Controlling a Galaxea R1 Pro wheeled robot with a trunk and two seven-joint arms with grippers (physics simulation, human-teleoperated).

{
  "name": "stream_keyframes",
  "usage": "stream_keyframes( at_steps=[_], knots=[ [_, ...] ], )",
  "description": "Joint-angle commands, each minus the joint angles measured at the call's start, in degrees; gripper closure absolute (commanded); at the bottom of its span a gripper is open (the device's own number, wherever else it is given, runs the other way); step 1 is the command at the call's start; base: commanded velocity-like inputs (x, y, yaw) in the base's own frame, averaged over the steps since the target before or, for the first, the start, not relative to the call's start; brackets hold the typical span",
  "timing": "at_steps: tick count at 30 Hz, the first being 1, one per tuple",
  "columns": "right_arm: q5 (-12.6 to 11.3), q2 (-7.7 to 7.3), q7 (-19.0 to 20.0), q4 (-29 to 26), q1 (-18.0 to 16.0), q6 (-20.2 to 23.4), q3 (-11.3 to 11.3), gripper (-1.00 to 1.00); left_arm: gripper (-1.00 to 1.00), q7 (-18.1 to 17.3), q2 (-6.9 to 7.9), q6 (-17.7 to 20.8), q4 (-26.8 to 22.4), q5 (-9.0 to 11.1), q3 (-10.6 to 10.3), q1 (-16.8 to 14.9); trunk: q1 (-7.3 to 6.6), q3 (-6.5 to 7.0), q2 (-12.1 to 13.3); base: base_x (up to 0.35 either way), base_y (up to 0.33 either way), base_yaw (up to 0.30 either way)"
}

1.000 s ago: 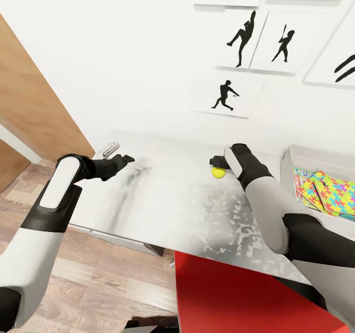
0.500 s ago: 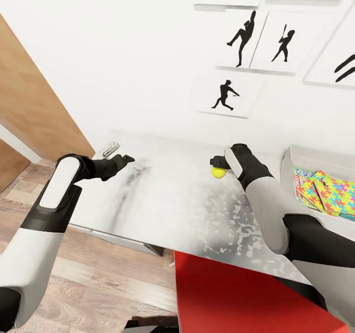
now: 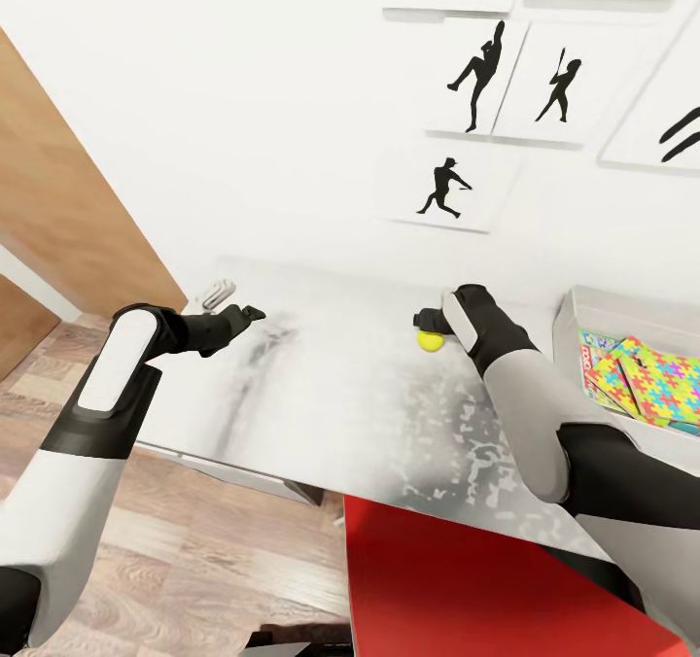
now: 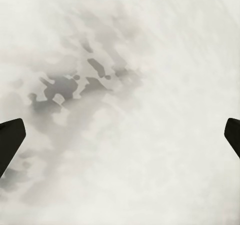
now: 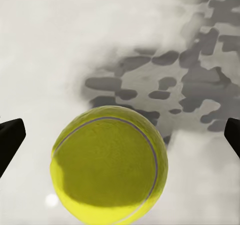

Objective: Put all the toys in the child's room - the three board games (two on the bed and one on the table), the two jigsaw puzzles on the table, and the tennis ball on the table - inside the toy box on the table in the child's room.

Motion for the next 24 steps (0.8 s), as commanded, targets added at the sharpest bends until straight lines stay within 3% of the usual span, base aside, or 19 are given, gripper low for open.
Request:
stream_keyframes(
  at_steps=[1, 24],
  knots=[
    [-0.62, 0.08, -0.50, -0.06, -0.01, 0.10, -0.24, -1.00, -1.00, 0.58, 0.05, -0.05, -0.05, 0.54, -0.09, -0.07, 0.03, -0.09, -0.10, 0.000, 0.000, 0.000],
    [-0.75, 0.09, -0.50, 0.02, 0.07, 0.20, -0.26, -1.00, -1.00, 0.58, 0.05, -0.05, -0.09, 0.54, -0.09, -0.10, 0.03, -0.87, -0.10, 0.000, 0.000, 0.000]
  ],
)
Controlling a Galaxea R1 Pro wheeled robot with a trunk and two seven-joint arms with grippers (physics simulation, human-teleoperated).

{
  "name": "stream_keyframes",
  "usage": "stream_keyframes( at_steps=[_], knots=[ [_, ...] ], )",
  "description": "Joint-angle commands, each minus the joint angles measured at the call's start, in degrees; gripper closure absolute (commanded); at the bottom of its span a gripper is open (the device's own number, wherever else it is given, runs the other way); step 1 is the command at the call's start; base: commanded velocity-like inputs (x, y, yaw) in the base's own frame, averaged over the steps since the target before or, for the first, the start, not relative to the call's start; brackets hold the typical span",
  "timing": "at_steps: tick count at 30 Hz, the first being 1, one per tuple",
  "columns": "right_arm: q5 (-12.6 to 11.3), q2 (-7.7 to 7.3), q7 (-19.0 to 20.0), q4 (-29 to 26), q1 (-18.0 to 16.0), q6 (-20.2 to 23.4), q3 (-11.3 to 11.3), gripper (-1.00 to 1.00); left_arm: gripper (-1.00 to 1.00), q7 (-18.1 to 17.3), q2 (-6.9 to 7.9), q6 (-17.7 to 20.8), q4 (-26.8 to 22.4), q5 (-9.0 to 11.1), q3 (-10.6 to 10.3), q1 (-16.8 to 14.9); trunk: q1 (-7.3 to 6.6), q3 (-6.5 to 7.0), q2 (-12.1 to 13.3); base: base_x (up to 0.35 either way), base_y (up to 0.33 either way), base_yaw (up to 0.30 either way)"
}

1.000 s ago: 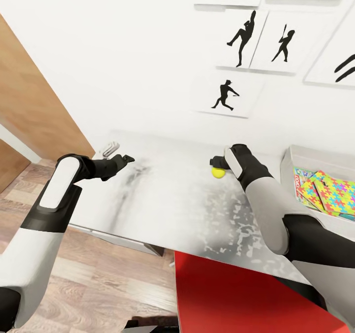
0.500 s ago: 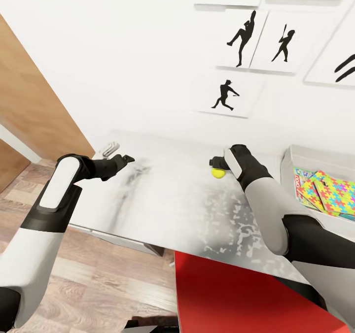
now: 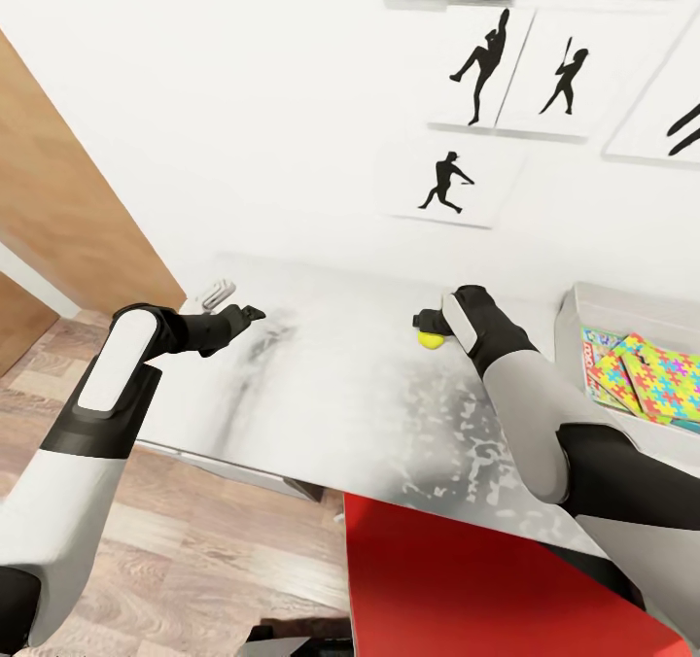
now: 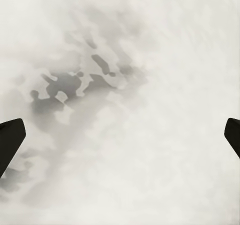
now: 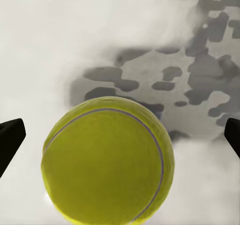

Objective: Put all the toys in the child's room - the three board games (two on the bed and one on the table), the two jigsaw puzzles on the table, and the tennis ball on the table - inside the toy box on the table in the child's room.

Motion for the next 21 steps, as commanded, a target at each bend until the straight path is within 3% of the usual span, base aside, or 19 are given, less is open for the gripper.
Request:
stream_keyframes(
  at_steps=[1, 21],
  knots=[
    [-0.61, 0.05, -0.50, -0.06, -0.04, 0.11, -0.25, -1.00, -1.00, 0.58, 0.05, -0.05, -0.06, 0.54, -0.09, -0.06, 0.03, -0.15, -0.10, 0.000, 0.000, 0.000],
    [-0.60, 0.05, -0.50, -0.07, 0.15, 0.08, -0.25, -1.00, -1.00, 0.58, 0.05, -0.05, -0.06, 0.54, -0.09, -0.14, 0.03, -0.51, -0.10, 0.000, 0.000, 0.000]
  ],
)
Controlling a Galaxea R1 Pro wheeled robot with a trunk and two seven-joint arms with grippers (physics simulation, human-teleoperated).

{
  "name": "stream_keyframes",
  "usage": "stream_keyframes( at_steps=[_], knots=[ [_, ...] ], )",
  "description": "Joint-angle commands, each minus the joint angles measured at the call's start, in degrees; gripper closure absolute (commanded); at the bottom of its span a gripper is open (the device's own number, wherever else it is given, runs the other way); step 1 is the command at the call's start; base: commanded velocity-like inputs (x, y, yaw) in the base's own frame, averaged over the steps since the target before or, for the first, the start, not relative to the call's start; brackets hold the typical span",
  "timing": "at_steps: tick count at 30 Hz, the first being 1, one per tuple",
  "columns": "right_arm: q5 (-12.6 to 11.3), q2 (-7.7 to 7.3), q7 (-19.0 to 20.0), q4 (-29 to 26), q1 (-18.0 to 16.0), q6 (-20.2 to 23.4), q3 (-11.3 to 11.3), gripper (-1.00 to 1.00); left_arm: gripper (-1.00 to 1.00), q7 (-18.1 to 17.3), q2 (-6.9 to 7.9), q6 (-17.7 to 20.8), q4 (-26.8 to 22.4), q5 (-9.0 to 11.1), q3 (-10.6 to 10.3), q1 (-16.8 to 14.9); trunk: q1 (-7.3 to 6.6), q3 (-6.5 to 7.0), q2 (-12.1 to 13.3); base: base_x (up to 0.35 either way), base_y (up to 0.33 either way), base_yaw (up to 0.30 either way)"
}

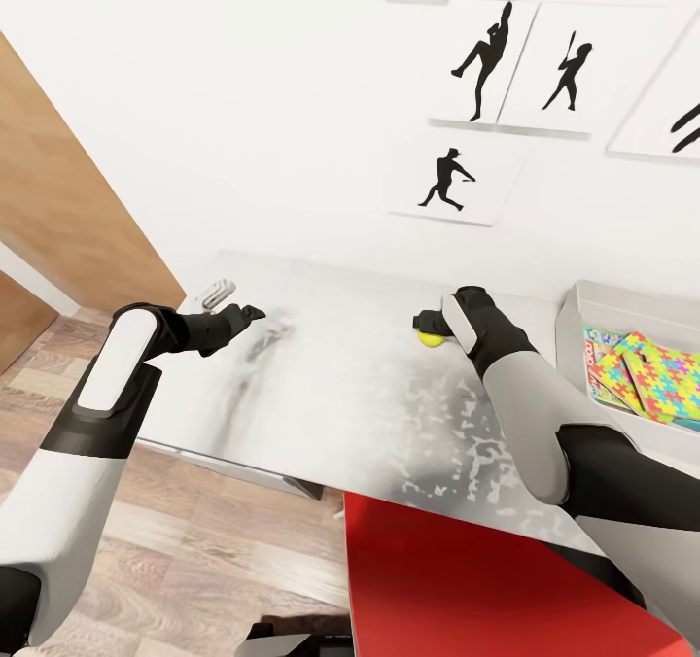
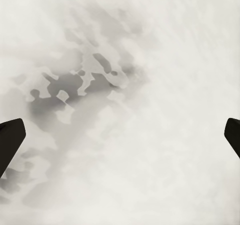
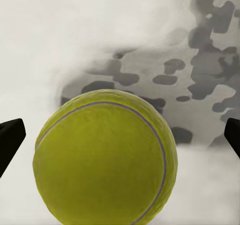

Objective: Put all the toys in the child's room - the three board games (two on the bed and one on the table), the two jigsaw puzzles on the table, and the tennis ball on the table - inside the toy box on the table in the child's room.

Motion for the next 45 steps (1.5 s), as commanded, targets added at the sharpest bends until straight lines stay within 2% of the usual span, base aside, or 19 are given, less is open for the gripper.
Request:
stream_keyframes(
  at_steps=[1, 27, 28, 45],
  knots=[
    [-0.61, 0.05, -0.50, -0.06, -0.04, 0.11, -0.25, -1.00, -1.00, 0.58, 0.05, -0.05, -0.06, 0.54, -0.09, -0.06, 0.03, -0.09, -0.10, 0.000, 0.000, 0.000],
    [-0.62, 0.12, -0.50, -0.05, 0.09, 0.16, -0.27, -1.00, -1.00, 0.58, 0.02, -0.05, -0.20, 0.58, -0.09, -0.07, 0.03, -0.11, -0.10, 0.000, 0.000, 0.000],
    [-0.62, 0.11, -0.50, -0.05, 0.08, 0.20, -0.29, 1.00, -1.00, 0.58, 0.03, -0.05, -0.21, 0.59, -0.09, -0.07, 0.03, -0.11, -0.10, 0.000, 0.000, 0.000],
    [-0.62, 0.05, -0.51, -0.05, -0.02, 0.44, -0.46, 1.00, -1.00, 0.58, 0.05, -0.06, -0.23, 0.56, -0.09, -0.07, 0.03, -0.11, -0.10, 0.000, 0.000, 0.000]
  ],
)
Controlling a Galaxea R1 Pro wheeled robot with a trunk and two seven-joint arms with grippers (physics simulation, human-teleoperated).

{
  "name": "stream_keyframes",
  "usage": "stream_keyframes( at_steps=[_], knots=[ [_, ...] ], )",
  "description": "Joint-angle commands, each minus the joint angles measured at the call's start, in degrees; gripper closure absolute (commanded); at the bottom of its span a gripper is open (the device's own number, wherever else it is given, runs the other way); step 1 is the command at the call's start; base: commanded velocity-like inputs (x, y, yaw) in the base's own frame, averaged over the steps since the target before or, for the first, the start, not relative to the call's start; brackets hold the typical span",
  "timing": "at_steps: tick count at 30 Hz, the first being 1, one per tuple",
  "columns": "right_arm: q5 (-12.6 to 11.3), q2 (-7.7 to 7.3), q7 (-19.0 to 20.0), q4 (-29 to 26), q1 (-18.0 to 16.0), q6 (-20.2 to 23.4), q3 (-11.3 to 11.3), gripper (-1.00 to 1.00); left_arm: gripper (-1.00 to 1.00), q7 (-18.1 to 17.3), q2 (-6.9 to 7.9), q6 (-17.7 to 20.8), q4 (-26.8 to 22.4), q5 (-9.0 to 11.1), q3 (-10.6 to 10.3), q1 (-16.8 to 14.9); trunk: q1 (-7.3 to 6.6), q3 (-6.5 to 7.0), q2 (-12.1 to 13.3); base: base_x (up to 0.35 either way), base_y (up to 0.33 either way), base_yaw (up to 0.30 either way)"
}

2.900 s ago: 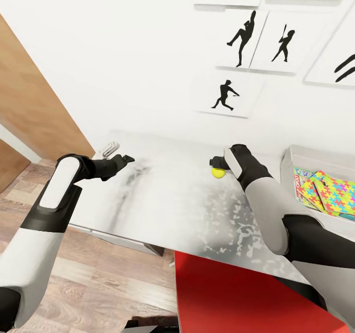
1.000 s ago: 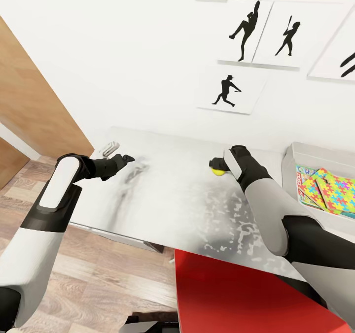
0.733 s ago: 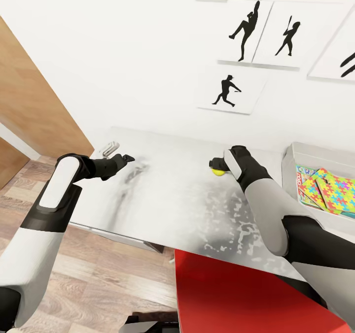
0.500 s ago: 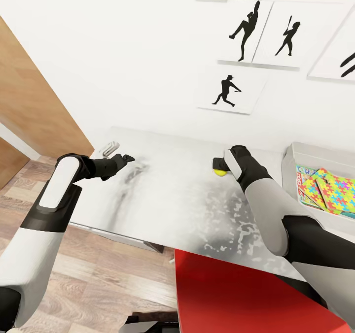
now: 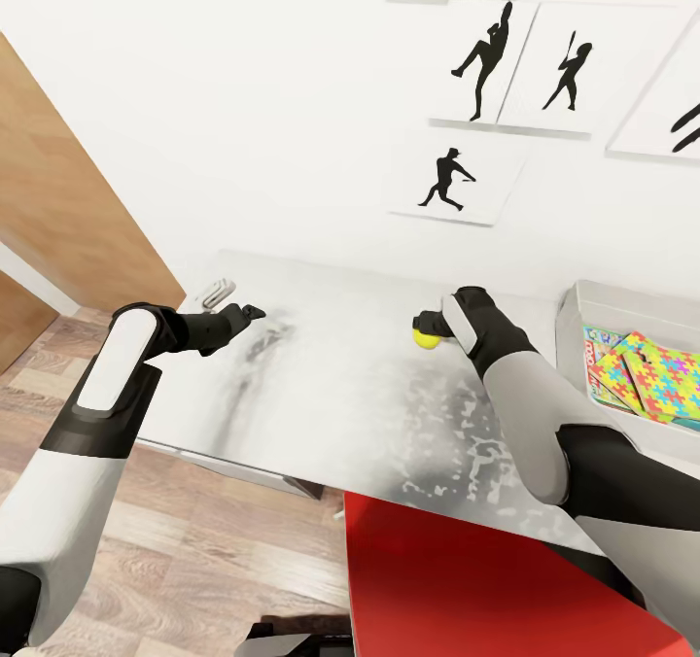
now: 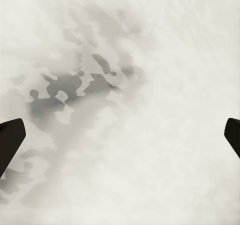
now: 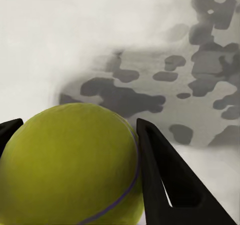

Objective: Put all the toys in the child's room - the three board games (two on the bed and one on the table), the two jigsaw puzzles on the table, and the tennis ball on the table - inside the toy box on the table in the child's room.

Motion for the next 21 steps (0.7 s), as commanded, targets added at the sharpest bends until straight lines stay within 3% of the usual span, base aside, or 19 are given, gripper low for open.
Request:
stream_keyframes(
  at_steps=[1, 21],
  knots=[
    [-0.85, 0.06, -0.68, -0.06, -0.05, 0.00, -0.27, 1.00, -1.00, 0.58, 0.05, -0.04, -0.06, 0.54, -0.09, -0.06, 0.03, -0.09, -0.10, 0.000, 0.000, 0.000],
    [-0.82, -0.03, -0.76, -0.12, -0.15, -0.02, -0.39, 1.00, -1.00, 0.58, -0.05, -0.05, -0.06, 0.60, -0.11, -0.06, 0.03, -0.09, -0.10, 0.000, 0.000, 0.000]
  ],
)
